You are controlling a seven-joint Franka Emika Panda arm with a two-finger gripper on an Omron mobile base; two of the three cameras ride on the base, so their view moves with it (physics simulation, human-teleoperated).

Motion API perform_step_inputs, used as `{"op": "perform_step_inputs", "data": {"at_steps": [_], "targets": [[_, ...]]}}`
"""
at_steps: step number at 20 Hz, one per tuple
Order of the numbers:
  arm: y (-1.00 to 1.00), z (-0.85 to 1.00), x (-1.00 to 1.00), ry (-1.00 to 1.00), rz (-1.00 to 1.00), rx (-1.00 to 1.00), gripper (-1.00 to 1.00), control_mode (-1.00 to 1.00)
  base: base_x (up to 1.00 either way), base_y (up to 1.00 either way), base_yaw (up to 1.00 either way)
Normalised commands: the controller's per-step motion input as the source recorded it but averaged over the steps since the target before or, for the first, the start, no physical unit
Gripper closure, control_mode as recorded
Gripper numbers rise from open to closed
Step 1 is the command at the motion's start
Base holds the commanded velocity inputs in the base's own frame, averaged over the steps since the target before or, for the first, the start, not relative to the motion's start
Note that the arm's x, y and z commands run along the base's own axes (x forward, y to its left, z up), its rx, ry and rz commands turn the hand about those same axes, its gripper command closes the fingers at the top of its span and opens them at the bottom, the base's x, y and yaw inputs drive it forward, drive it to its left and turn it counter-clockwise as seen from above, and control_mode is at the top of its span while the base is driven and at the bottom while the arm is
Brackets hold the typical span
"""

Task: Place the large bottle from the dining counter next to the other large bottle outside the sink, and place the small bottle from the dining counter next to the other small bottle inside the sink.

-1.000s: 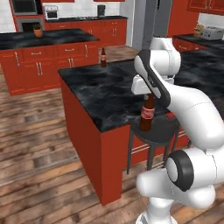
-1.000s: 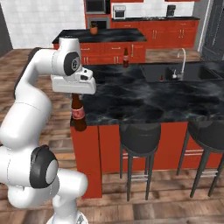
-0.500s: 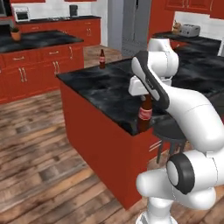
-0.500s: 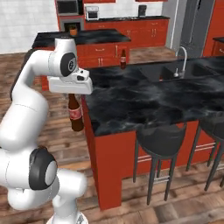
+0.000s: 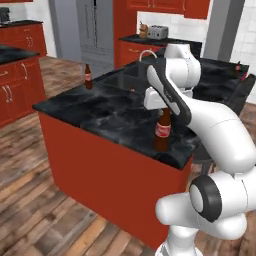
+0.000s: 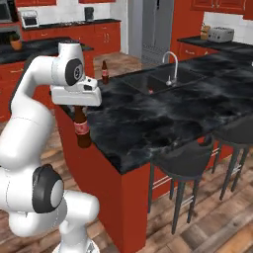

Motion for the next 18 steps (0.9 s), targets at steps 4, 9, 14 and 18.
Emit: {"op": "perform_step_inputs", "data": {"at_steps": [4, 9, 14, 18], "targets": [[0.00, 0.00, 0.00, 0.00, 0.00, 0.00, 1.00, 1.00, 0.35, 1.00, -0.58], [0.00, 0.00, 0.00, 0.00, 0.00, 0.00, 1.00, 1.00, 0.14, 1.00, -0.50], [0.00, 0.00, 0.00, 0.00, 0.00, 0.00, 1.00, 1.00, 0.00, 1.00, -0.45], [0.00, 0.00, 0.00, 0.00, 0.00, 0.00, 1.00, 1.00, 0.00, 1.00, -0.42]]}}
